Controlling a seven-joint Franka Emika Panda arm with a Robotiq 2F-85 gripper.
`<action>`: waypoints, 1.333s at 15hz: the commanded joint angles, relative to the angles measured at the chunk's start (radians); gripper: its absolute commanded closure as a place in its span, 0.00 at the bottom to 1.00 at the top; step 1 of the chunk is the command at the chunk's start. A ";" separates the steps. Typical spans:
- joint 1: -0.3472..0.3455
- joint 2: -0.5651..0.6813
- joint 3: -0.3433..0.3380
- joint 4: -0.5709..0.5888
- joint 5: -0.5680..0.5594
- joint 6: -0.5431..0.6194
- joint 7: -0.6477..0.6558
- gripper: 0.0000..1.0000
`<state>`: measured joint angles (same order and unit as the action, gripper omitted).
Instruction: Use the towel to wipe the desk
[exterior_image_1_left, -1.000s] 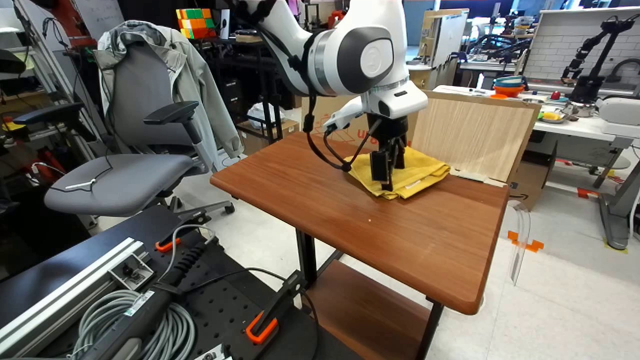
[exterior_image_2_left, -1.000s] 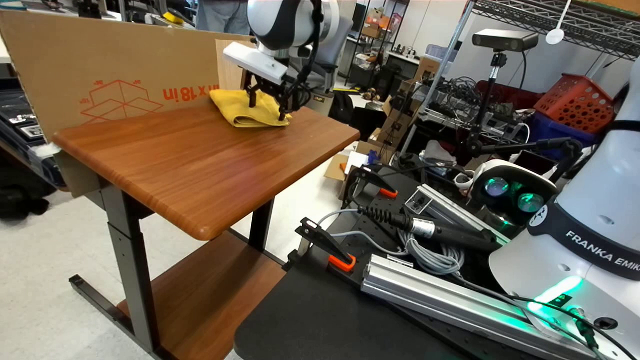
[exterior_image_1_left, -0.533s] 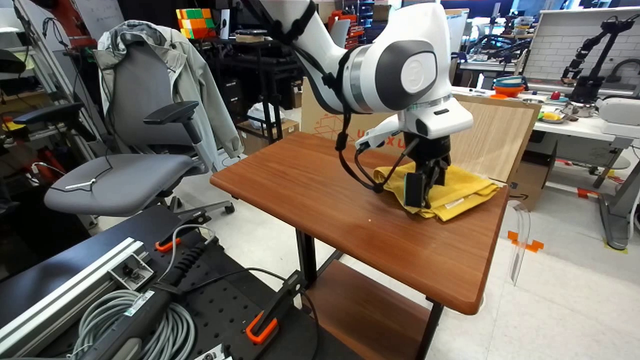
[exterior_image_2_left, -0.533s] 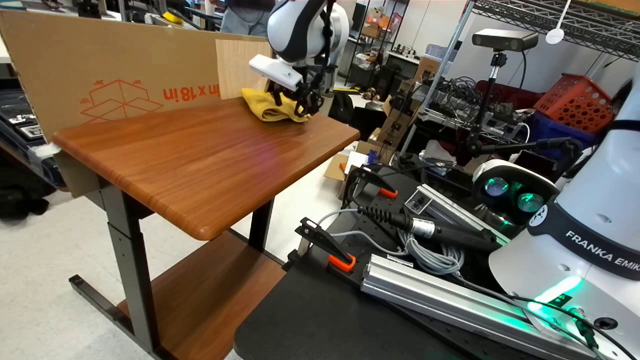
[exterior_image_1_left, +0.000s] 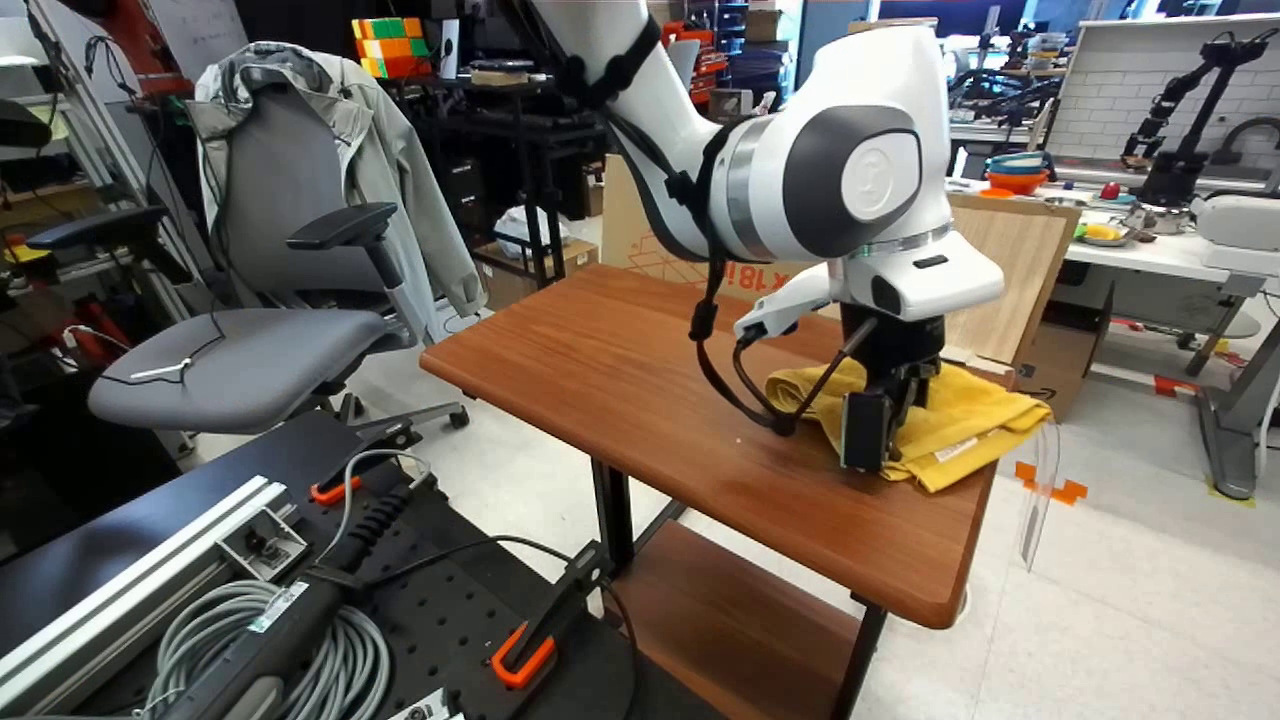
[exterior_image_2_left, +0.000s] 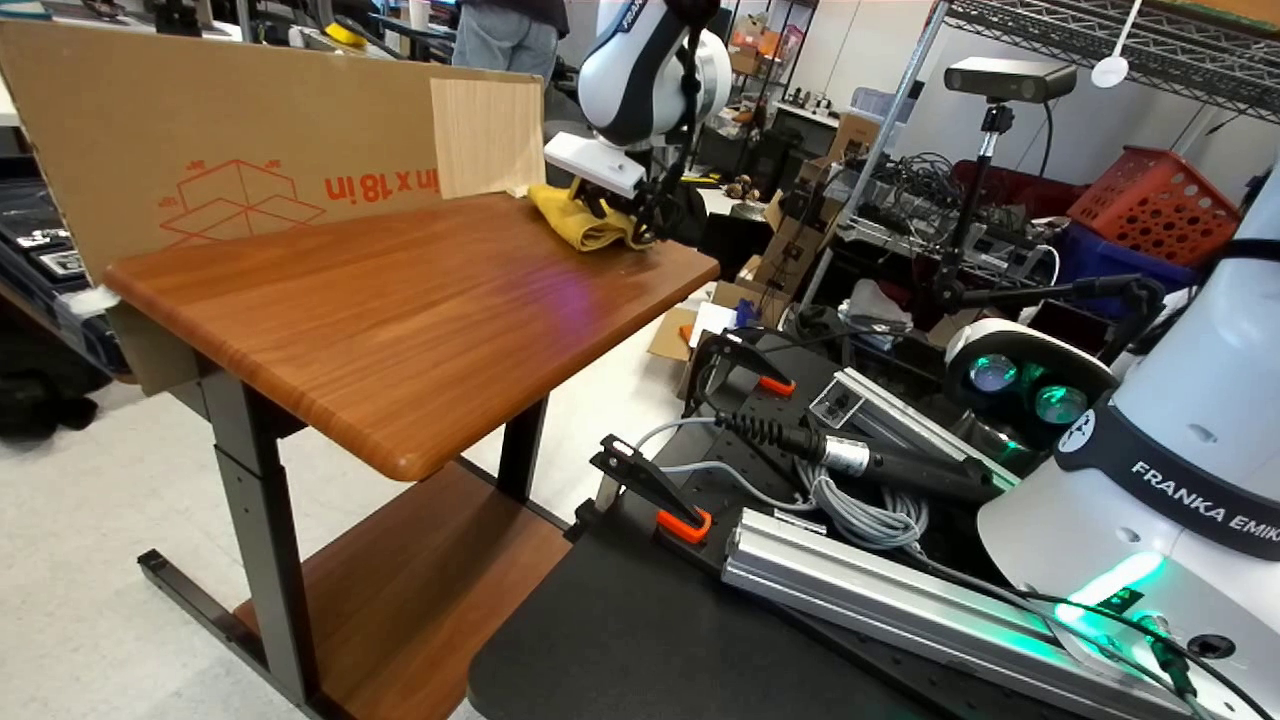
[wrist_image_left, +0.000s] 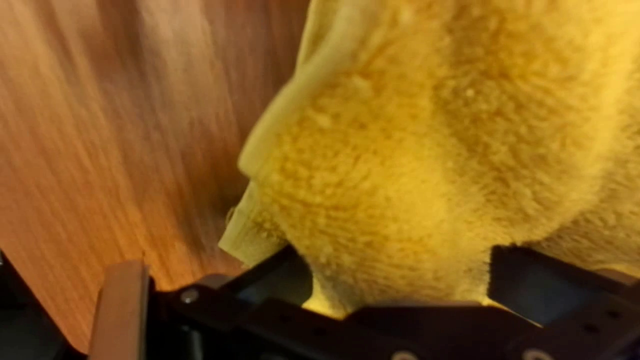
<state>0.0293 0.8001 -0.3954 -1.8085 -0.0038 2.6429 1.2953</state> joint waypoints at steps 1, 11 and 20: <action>0.096 -0.051 0.014 -0.177 -0.083 0.108 -0.037 0.00; 0.451 -0.235 0.025 -0.491 -0.211 0.342 -0.118 0.00; 0.679 -0.210 -0.048 -0.485 -0.187 0.438 -0.131 0.00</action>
<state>0.6703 0.5200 -0.3601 -2.3441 -0.1930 3.0090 1.1590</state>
